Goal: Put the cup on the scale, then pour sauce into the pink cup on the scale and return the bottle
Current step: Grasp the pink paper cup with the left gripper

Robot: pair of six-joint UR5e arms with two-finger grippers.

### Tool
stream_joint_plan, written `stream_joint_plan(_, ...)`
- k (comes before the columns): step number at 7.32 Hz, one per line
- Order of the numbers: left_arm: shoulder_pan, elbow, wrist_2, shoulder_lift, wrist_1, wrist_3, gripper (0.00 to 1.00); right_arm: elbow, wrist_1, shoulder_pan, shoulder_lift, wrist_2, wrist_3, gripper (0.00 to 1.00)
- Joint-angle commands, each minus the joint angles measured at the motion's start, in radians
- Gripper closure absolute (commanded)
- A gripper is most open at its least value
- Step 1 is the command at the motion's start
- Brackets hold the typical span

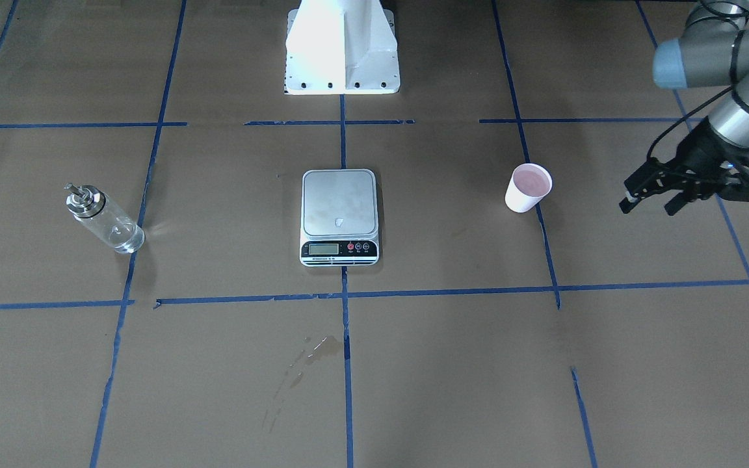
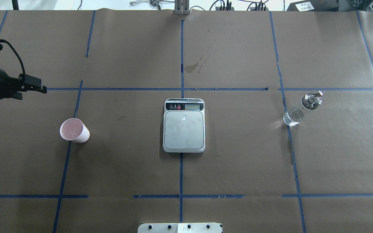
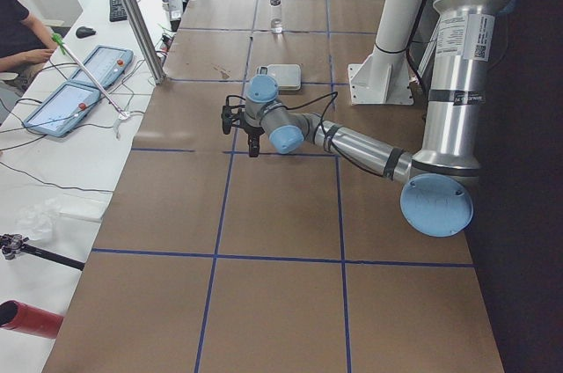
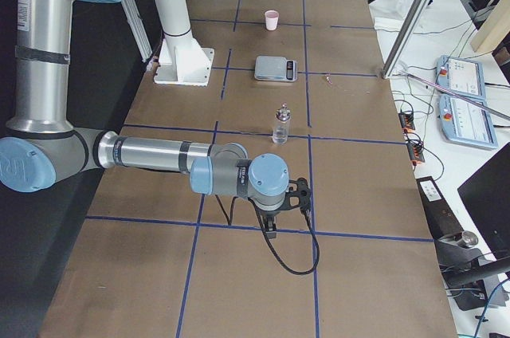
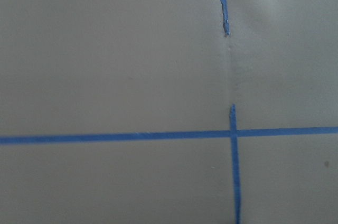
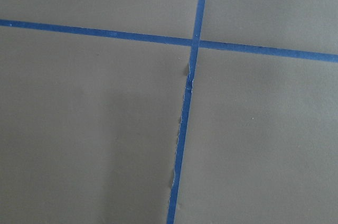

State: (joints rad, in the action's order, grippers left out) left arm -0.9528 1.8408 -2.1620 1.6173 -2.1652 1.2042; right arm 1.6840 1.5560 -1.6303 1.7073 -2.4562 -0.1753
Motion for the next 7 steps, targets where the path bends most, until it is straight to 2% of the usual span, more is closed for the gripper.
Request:
stream_joint_plan(1, 0.155, 0.041, 0.078, -0.007, -0.019, 0.213, 0.00, 0.002, 0.003, 0.006, -0.012, 0.043, 0.000, 0.00)
stream_joint_plan(3, 0.212, 0.035, 0.105, -0.007, -0.018, 0.213, 0.00, 0.005, -0.075, 0.007, -0.012, 0.049, 0.002, 0.00)
stream_joint_plan(7, 0.241, 0.026, 0.106, -0.035, -0.019, 0.204, 0.03, 0.010, -0.085, 0.007, -0.012, 0.046, 0.003, 0.00)
